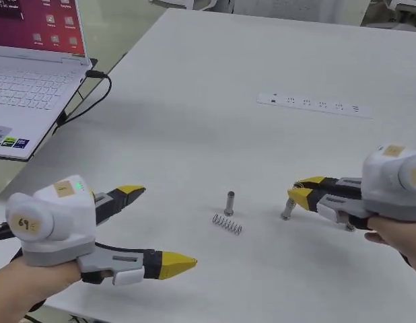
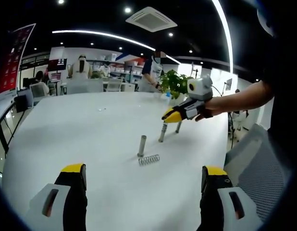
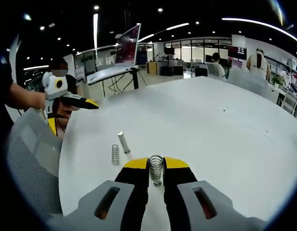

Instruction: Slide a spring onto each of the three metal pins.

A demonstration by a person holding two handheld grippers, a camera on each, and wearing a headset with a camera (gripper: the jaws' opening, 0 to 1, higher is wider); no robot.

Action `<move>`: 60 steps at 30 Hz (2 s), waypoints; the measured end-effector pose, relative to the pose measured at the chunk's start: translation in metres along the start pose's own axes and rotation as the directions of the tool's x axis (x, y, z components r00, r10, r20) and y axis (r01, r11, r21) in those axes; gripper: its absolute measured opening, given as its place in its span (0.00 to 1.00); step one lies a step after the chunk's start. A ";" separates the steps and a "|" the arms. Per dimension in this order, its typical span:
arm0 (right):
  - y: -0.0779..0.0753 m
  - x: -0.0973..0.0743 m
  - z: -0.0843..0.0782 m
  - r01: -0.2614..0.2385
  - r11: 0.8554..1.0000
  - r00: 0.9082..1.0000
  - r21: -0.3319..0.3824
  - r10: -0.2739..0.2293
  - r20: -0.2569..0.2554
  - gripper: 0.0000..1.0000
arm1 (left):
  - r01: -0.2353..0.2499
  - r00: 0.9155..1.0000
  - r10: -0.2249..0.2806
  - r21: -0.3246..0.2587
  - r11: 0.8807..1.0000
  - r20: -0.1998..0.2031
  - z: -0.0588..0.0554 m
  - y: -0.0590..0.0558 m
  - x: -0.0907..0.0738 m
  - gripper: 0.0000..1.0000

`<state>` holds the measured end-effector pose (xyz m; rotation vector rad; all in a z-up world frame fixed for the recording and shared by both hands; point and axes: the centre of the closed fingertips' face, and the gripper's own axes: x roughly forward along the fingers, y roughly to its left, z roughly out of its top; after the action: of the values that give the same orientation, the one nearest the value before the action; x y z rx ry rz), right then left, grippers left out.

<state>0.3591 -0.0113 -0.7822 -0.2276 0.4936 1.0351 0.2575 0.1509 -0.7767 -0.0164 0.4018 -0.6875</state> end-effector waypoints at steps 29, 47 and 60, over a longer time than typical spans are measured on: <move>-0.003 0.009 -0.033 -0.007 0.996 0.992 -0.085 -0.004 -0.124 0.09 | -0.001 1.000 0.001 0.000 1.000 -0.002 0.000 0.000 -0.002 0.96; 0.000 0.006 -0.024 -0.007 0.998 0.995 -0.059 0.001 -0.103 0.20 | 0.007 1.000 -0.007 0.013 1.000 0.000 0.005 -0.001 0.002 0.96; 0.005 -0.017 -0.009 0.024 0.999 1.000 -0.037 -0.024 -0.015 0.23 | 0.013 1.000 -0.013 0.017 1.000 0.003 0.009 -0.002 0.004 0.96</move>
<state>0.3452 -0.0259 -0.7815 -0.2740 0.4849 1.0205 0.2619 0.1458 -0.7697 -0.0039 0.3929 -0.7040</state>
